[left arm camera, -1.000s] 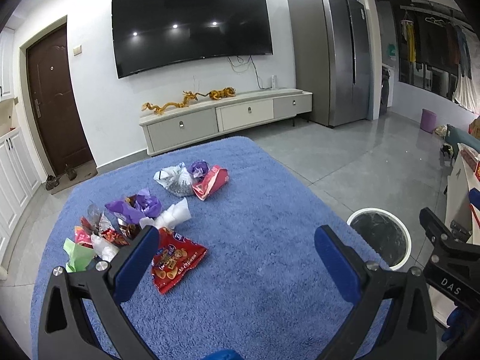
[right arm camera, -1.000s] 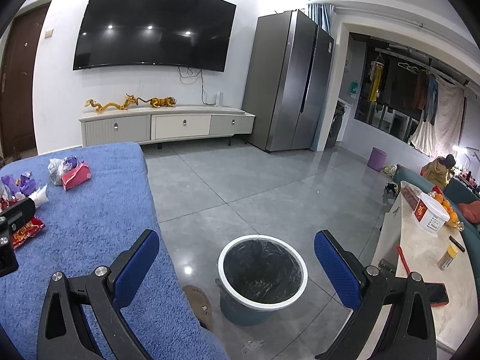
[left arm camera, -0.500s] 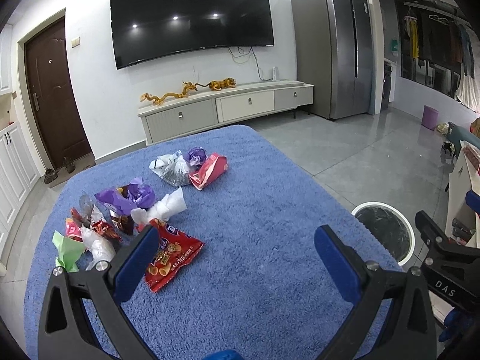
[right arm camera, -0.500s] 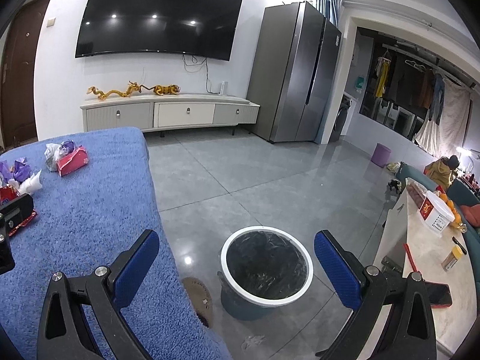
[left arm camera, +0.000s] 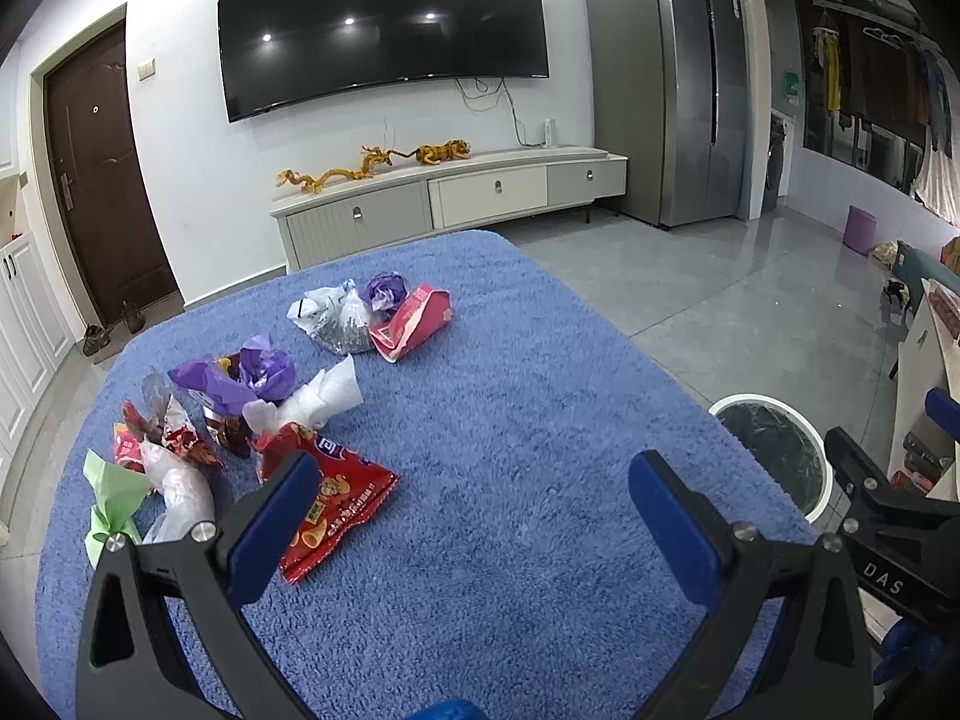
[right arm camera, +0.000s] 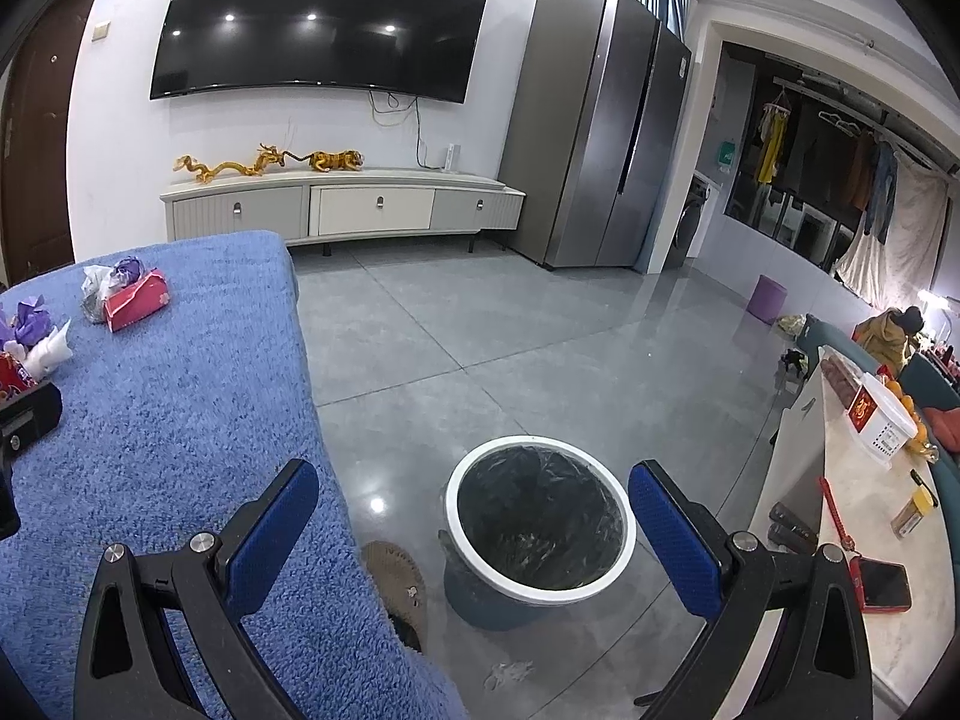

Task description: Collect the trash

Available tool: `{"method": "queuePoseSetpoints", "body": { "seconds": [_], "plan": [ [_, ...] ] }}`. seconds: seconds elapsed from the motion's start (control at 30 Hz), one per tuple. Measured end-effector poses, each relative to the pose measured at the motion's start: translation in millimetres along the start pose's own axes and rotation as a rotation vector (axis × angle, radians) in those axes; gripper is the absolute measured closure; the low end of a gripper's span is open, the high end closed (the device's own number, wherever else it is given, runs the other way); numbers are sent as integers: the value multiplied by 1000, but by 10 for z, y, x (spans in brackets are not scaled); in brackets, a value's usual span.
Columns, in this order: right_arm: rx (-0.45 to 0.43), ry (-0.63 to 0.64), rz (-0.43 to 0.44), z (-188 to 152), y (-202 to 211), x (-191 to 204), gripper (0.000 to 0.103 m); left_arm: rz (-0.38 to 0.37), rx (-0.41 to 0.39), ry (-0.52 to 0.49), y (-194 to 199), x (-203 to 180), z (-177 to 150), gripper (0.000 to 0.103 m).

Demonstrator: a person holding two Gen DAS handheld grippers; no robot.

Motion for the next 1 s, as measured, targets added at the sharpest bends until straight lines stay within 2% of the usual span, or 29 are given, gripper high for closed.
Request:
{"method": "queuePoseSetpoints", "body": {
  "seconds": [0.6, 1.0],
  "plan": [
    [38, -15, 34, -117, -116, 36, 0, -7, 34, -1, -120, -24, -92, 0],
    [37, -9, 33, -120, -126, 45, 0, -7, 29, 0, -119, -42, -106, 0]
  ]
}}
Point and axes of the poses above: each gripper's, at about its wrist camera, not at the fingertips, and y roughly against the way its jaws point, x to its left, z to its top, the point moved 5 cm from there along -y, roughly the way its jaws point, and after that the axes turned 12 degrees about -x, right-handed, at the moved point
